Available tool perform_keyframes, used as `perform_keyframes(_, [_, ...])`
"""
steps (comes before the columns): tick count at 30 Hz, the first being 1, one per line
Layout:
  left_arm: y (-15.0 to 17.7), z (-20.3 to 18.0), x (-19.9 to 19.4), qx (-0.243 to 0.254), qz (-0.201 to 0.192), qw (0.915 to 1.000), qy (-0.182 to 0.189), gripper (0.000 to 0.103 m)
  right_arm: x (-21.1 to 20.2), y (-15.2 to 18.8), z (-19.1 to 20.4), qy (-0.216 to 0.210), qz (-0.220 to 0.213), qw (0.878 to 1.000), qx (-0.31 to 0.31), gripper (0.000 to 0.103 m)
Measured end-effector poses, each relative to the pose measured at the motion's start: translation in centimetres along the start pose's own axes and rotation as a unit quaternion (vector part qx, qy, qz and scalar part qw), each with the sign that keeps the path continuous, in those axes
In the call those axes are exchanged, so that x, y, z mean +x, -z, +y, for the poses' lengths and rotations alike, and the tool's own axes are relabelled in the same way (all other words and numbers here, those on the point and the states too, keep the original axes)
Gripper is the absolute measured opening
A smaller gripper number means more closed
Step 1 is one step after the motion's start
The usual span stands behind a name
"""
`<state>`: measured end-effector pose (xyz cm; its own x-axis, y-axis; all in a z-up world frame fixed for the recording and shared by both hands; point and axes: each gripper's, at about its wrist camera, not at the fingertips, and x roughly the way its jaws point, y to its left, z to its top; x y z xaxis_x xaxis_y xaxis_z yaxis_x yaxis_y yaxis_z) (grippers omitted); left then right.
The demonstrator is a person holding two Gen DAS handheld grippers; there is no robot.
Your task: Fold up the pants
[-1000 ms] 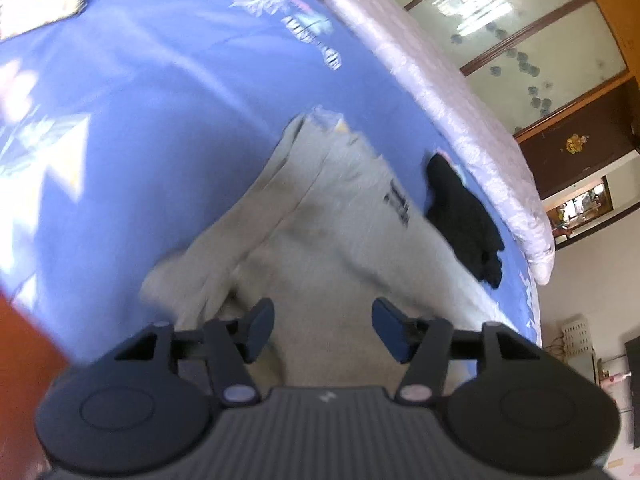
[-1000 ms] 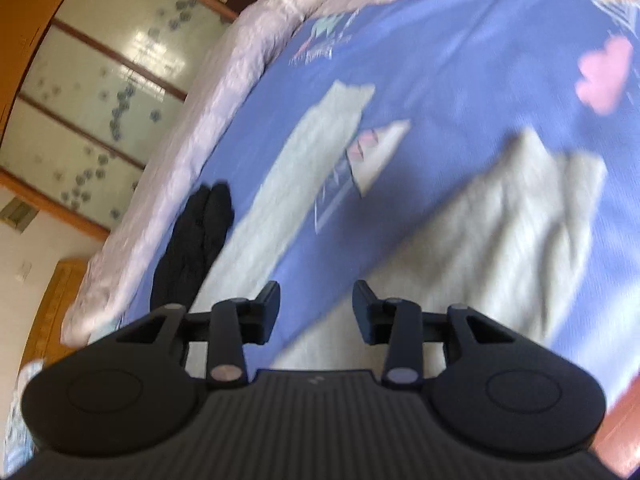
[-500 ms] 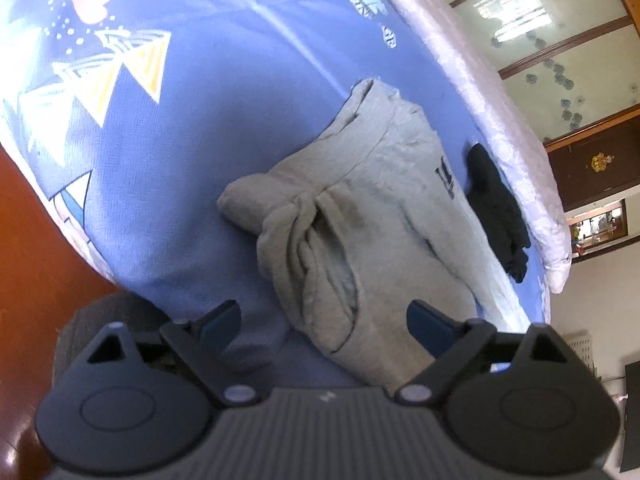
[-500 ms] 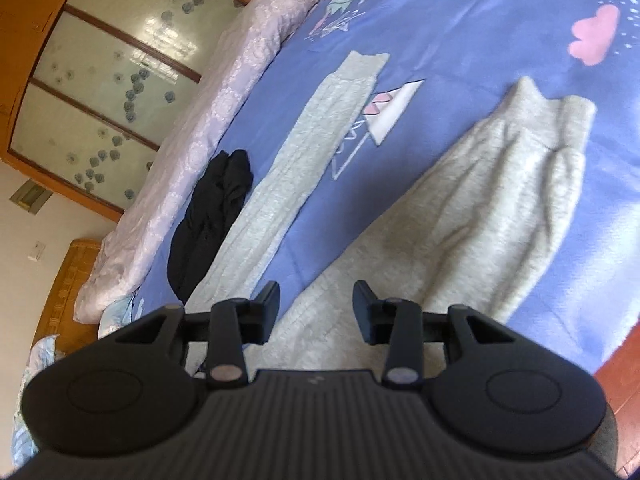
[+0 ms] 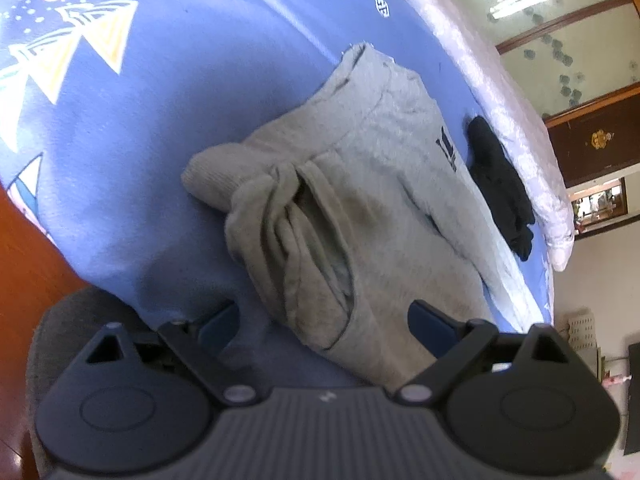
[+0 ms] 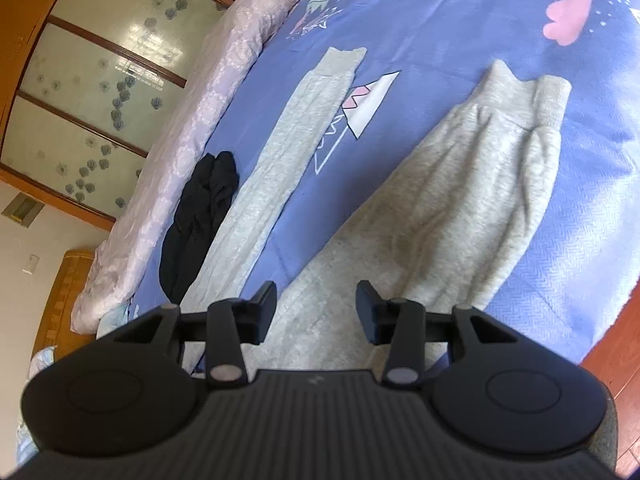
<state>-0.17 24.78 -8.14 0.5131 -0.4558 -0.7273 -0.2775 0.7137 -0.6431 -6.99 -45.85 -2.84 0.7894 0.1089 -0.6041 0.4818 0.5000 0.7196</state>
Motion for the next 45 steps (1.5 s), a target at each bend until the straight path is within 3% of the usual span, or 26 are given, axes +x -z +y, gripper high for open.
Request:
perform_keyframes(5, [-0.3,-0.5,0.3,0.009,0.002,0.9999,0.008,0.093,-0.4,-0.2,-0.9,0.011,-0.007,1.0,0.011,0.048])
perform_keyframes(8, [-0.6,-1.0,0.7,0.009,0.01,0.9997,0.022,0.08,-1.3,-0.6,-2.1,0.024,-0.015,0.999,0.025,0.048])
perform_keyframes(10, [-0.7,-1.5,0.9,0.015,0.01,0.9997,0.017,0.064,-2.2,-0.9,-3.0,0.037,-0.024,0.999,0.032,0.048])
perform_keyframes(12, [-0.8,-1.6,1.3,0.013,0.014,0.9997,0.013,0.058,-3.3,-1.2,-4.0,0.05,-0.034,0.997,0.041,0.048])
perform_keyframes(20, [-1.0,-0.3,1.6,-0.028,0.015,0.999,0.032,0.064,-6.2,-1.7,-7.7,0.094,-0.058,0.991,0.079,0.048])
perform_keyframes(21, [-1.0,-0.4,1.6,-0.029,0.015,0.999,0.032,0.057,-6.3,-1.7,-8.0,0.094,-0.058,0.99,0.084,0.048])
perform_keyframes(22, [-1.1,-0.5,1.6,-0.027,0.014,0.9992,0.028,0.042,-6.3,-1.7,-8.3,0.094,-0.055,0.99,0.09,0.049])
perform_keyframes(23, [-1.1,-0.6,1.5,-0.024,0.013,0.9994,0.022,0.035,-6.2,-1.6,-8.5,0.093,-0.052,0.99,0.094,0.048])
perform_keyframes(24, [-1.1,-0.7,1.5,-0.022,0.013,0.9995,0.02,0.022,-6.1,-1.6,-8.6,0.093,-0.048,0.99,0.096,0.048])
perform_keyframes(25, [-1.1,-0.7,1.4,-0.023,0.014,0.9994,0.022,0.016,-5.9,-1.5,-8.6,0.094,-0.044,0.99,0.096,0.048])
perform_keyframes(30, [-1.0,-0.7,0.3,-0.033,0.006,0.999,0.031,0.013,-5.4,-1.0,-8.7,0.091,-0.03,0.991,0.093,0.048])
perform_keyframes(39, [-0.9,-1.7,-1.6,-0.047,-0.011,0.9976,0.05,0.012,-3.0,-3.2,-8.9,0.091,-0.059,0.991,0.081,0.048])
perform_keyframes(40, [-0.9,-2.0,-1.8,-0.047,-0.012,0.9976,0.05,0.012,-2.7,-3.5,-9.0,0.085,-0.063,0.991,0.079,0.044])
perform_keyframes(42, [-1.0,-2.4,-2.3,-0.048,-0.016,0.9973,0.053,0.012,-2.1,-4.1,-9.0,0.087,-0.07,0.991,0.077,0.011])
perform_keyframes(43, [-1.1,-2.6,-2.6,-0.049,-0.021,0.9971,0.054,0.012,-1.8,-4.4,-9.0,0.096,-0.069,0.99,0.076,0.006])
perform_keyframes(45, [-1.3,-2.9,-3.5,-0.051,-0.032,0.9964,0.06,0.01,-2.5,-4.5,-9.0,0.094,-0.088,0.988,0.085,0.005])
